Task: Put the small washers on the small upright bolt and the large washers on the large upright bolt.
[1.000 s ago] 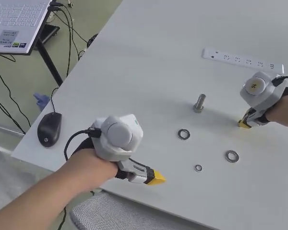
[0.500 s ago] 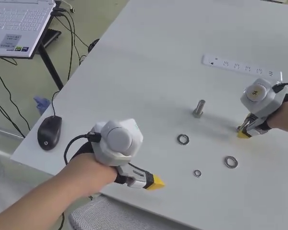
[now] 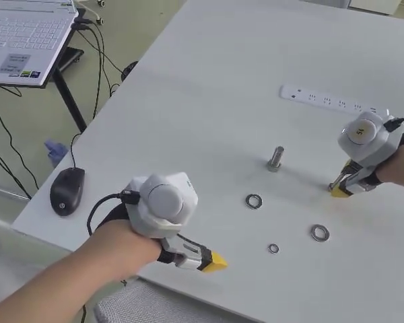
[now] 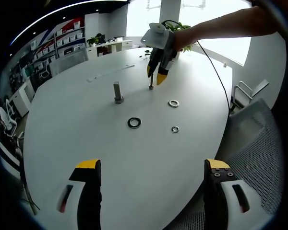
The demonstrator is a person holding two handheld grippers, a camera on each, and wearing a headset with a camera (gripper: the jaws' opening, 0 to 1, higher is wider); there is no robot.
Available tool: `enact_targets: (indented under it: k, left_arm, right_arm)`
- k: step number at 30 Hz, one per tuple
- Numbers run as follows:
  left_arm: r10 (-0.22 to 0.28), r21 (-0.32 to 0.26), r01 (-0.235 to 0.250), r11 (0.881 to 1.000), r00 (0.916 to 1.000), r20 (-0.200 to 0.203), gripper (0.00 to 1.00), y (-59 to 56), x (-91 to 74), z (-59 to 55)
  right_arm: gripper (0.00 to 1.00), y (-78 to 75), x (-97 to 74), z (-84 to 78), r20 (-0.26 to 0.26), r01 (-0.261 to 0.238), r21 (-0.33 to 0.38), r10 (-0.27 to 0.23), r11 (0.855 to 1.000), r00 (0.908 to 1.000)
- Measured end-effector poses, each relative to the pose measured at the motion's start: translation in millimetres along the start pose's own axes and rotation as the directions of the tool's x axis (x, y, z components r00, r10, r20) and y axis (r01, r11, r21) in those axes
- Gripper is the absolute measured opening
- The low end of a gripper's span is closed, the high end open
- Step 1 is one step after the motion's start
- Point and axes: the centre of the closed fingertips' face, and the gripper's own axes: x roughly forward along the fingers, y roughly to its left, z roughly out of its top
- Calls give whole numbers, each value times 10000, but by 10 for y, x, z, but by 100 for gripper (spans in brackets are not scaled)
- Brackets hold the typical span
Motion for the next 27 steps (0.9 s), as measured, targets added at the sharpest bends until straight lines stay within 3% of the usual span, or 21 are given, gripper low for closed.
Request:
enact_targets:
  k: [18,27]
  left_arm:
    - [42,113,-44,9999,9998,212,88,-57,-50,58]
    - [-16,215,12,9998,9998,185,87,-97,-75,47]
  right_arm:
    - [37,176,-236,109,281,134,-51,-133,9999,9995]
    - [37,442,-294,109,348,76,-128,-71,9999,9994]
